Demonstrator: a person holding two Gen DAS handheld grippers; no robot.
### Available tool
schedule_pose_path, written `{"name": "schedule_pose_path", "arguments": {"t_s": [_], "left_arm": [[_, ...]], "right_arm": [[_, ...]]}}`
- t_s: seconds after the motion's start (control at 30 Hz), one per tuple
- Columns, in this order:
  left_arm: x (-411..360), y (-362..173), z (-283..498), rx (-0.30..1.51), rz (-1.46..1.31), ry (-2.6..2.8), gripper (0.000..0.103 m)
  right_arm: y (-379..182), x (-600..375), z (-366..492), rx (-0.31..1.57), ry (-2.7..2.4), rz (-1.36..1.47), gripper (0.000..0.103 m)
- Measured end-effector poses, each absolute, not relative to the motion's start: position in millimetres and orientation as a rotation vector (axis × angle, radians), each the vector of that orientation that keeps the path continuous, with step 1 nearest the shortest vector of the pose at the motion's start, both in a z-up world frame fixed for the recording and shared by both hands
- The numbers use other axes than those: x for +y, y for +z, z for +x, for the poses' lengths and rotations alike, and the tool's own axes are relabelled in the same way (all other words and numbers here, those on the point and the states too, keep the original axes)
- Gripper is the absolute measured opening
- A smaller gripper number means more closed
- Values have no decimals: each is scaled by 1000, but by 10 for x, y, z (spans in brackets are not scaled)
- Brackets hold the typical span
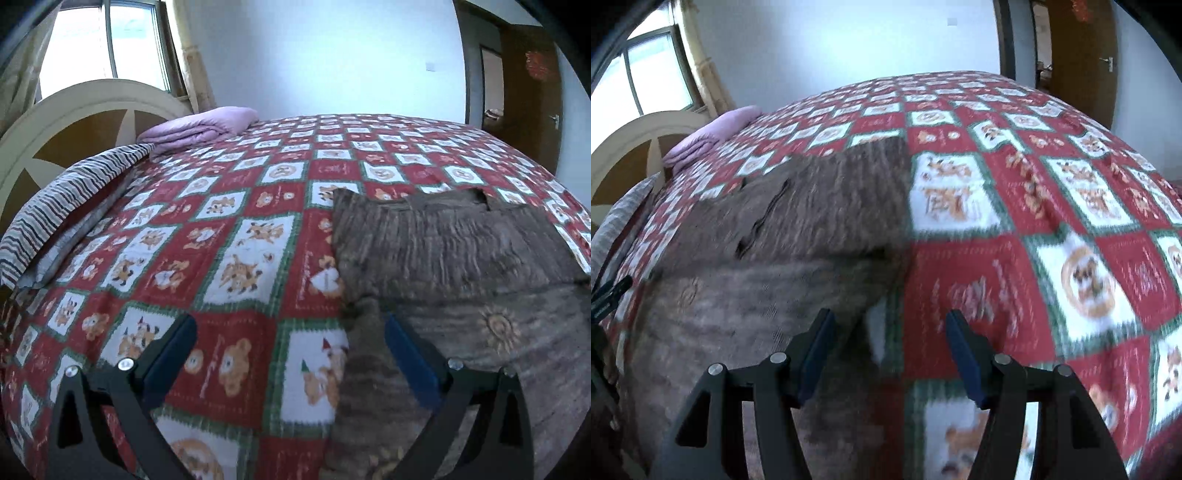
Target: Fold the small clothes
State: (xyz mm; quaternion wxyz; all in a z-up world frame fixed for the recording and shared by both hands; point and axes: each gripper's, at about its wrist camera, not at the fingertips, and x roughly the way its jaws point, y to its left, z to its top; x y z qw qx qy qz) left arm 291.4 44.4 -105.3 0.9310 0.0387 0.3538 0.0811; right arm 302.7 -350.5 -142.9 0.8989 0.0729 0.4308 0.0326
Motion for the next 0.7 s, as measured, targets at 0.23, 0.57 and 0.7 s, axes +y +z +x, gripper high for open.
{"name": "schedule_pose_path", "arguments": {"t_s": [0.23,0.57,0.7], "left_arm": [[397,-1106,2679,749,77,137,103],[480,-1183,2133,787,72,57,103],[574,-1201,1872,798,62,11,103]], "right_arm": [[-1433,-3409,2778,914,80,152,63],[-1498,-3281,2336,952,89,102,63],[-1520,-3245,2191,977,95,84,65]]}}
